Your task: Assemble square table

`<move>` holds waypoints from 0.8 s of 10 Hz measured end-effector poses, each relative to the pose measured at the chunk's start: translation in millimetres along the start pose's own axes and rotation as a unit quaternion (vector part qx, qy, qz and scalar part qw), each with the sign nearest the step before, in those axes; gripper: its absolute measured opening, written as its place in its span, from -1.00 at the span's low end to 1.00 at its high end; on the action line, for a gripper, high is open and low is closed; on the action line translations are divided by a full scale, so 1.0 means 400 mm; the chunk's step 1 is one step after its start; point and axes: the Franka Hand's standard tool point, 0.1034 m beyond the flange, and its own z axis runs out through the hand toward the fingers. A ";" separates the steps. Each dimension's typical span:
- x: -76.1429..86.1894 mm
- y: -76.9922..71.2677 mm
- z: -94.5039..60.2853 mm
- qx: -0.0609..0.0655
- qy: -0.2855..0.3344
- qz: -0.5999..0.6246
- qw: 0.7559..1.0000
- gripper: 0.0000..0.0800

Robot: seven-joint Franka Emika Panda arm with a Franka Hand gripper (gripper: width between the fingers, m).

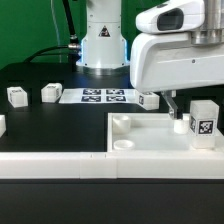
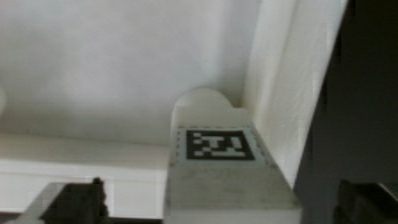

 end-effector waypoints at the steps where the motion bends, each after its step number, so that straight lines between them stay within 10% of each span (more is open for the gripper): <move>1: 0.000 0.001 0.000 0.001 0.000 0.009 1.000 0.57; 3: 0.000 0.000 0.000 0.000 0.000 0.066 0.998 -0.29; 8: 0.002 -0.004 -0.001 -0.007 -0.001 0.379 0.926 -0.28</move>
Offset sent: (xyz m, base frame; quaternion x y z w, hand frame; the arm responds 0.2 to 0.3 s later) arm 0.0000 0.0000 0.0000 0.0000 0.0000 0.1938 0.9810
